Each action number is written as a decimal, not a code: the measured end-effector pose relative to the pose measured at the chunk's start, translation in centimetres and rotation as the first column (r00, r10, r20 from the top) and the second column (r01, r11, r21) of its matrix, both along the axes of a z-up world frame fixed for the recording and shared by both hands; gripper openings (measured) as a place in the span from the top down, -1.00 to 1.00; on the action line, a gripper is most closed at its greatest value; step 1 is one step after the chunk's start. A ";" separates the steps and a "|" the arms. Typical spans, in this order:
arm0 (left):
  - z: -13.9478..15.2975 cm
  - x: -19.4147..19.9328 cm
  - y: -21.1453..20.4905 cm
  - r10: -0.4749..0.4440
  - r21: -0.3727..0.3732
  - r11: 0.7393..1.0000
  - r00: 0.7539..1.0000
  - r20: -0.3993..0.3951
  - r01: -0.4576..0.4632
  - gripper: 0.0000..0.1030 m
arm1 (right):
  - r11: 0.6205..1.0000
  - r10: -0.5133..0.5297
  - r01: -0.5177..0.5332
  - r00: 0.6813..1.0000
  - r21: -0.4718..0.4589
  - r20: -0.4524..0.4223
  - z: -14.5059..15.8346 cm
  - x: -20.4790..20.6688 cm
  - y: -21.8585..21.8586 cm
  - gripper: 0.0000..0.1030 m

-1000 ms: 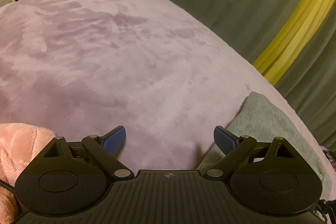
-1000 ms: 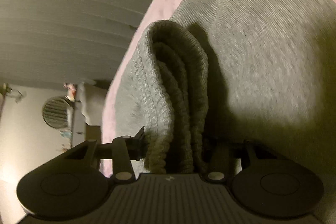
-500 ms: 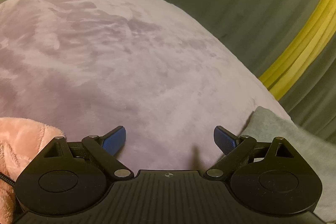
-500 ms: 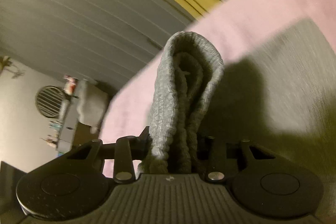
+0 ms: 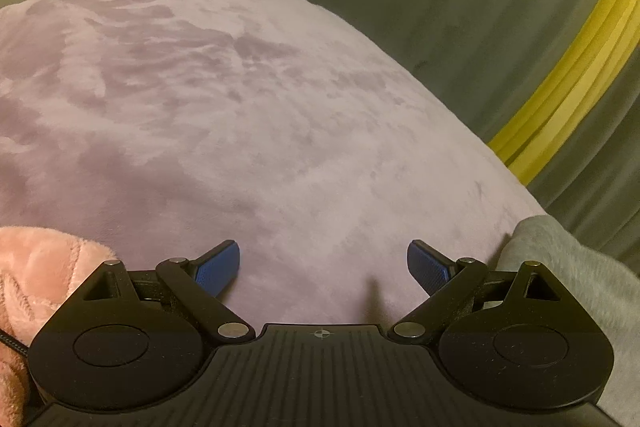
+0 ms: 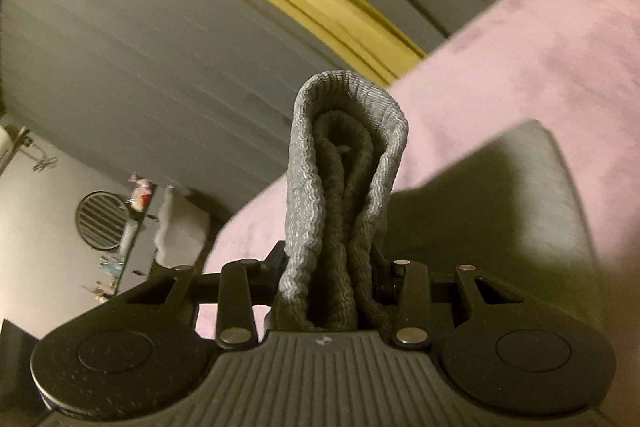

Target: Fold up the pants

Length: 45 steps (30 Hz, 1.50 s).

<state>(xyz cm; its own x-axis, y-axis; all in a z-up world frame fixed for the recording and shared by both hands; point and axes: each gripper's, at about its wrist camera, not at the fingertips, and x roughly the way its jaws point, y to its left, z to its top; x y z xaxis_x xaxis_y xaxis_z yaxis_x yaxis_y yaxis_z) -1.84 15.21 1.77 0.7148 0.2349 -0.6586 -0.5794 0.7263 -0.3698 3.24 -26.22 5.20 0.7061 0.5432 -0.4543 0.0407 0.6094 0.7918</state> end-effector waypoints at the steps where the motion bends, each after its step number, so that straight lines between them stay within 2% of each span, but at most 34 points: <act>1: 0.0 0.0 -0.1 -0.002 0.003 1.000 1.000 -0.001 0.002 -0.86 | 1.000 -0.006 0.006 1.000 -0.006 -0.014 -0.6 0.0 -0.4 0.26; 6: 0.0 0.2 -0.3 -0.012 0.010 1.000 1.000 -0.006 0.012 -0.86 | 0.999 -0.033 0.033 0.998 -0.011 -0.049 -3.3 -0.1 -1.1 0.25; 8: 0.0 0.3 -0.5 -0.020 0.017 1.000 1.000 -0.013 0.021 -0.86 | 0.998 -0.019 0.016 0.997 -0.055 -0.071 -4.1 0.0 -1.2 0.08; 10: -0.1 0.5 -0.8 -0.047 0.020 0.999 0.999 -0.011 0.047 -0.86 | 0.987 -0.017 -0.003 0.992 -0.160 -0.121 -4.7 0.2 -1.5 -0.30; 12: 0.0 0.7 -1.4 -0.090 0.034 0.995 0.996 -0.007 0.090 -0.86 | 0.976 -0.032 0.000 0.989 -0.217 -0.144 -5.7 -0.4 -2.6 -0.42; 16: 0.1 1.1 -2.5 -0.166 0.054 0.985 0.986 -0.009 0.166 -0.86 | 0.982 -0.055 0.025 0.986 -0.185 -0.160 -7.3 -1.4 -4.1 -0.67; 18: 0.1 1.2 -2.9 -0.201 0.054 0.978 0.979 -0.011 0.201 -0.86 | 0.981 -0.057 0.023 0.983 -0.192 -0.173 -7.8 -1.2 -3.9 -0.68; 24: 0.0 1.6 -3.7 -0.281 0.038 0.959 0.960 -0.016 0.281 -0.87 | 0.982 -0.047 0.009 0.979 -0.186 -0.198 -10.2 -1.3 -3.6 -0.91; 32: -0.4 2.5 -5.1 -0.411 0.015 0.911 0.911 -0.042 0.412 -0.87 | 0.991 -0.015 -0.011 0.981 -0.135 -0.191 -11.5 -0.8 -4.3 -0.93; 34: -0.5 2.9 -5.1 -0.457 -0.023 0.889 0.889 -0.033 0.457 -0.87 | 0.994 0.000 -0.021 0.982 -0.107 -0.188 -12.1 -0.6 -4.6 -0.93; 36: -0.8 3.8 -4.9 -0.527 -0.088 0.847 0.849 -0.021 0.524 -0.87 | 0.996 0.018 -0.032 0.983 -0.078 -0.183 -12.5 -0.3 -4.8 -0.93; 37: -1.0 4.5 -4.8 -0.575 -0.121 0.813 0.818 -0.019 0.569 -0.87 | 0.997 0.029 -0.042 0.983 -0.066 -0.179 -12.7 -0.1 -5.0 -0.93; 39: -1.8 6.4 -5.3 -0.686 -0.188 0.721 0.725 -0.061 0.667 -0.88 | 0.997 0.054 -0.062 0.983 -0.038 -0.173 -12.9 0.1 -5.4 -0.93; 40: -2.1 7.2 -5.7 -0.720 -0.199 0.689 0.689 -0.079 0.697 -0.91 | 0.997 0.066 -0.072 0.983 -0.025 -0.171 -13.1 0.3 -5.5 -0.93; 43: -2.2 9.4 -7.2 -0.799 -0.195 0.600 0.594 -0.094 0.776 -0.96 | 0.995 0.102 -0.099 0.982 0.029 -0.156 -13.7 1.0 -6.0 -0.93; 45: -2.1 11.2 -8.2 -0.832 -0.236 0.550 0.549 -0.075 0.801 -0.96 | 0.991 0.118 -0.108 0.981 0.075 -0.153 -14.2 1.7 -6.0 -0.93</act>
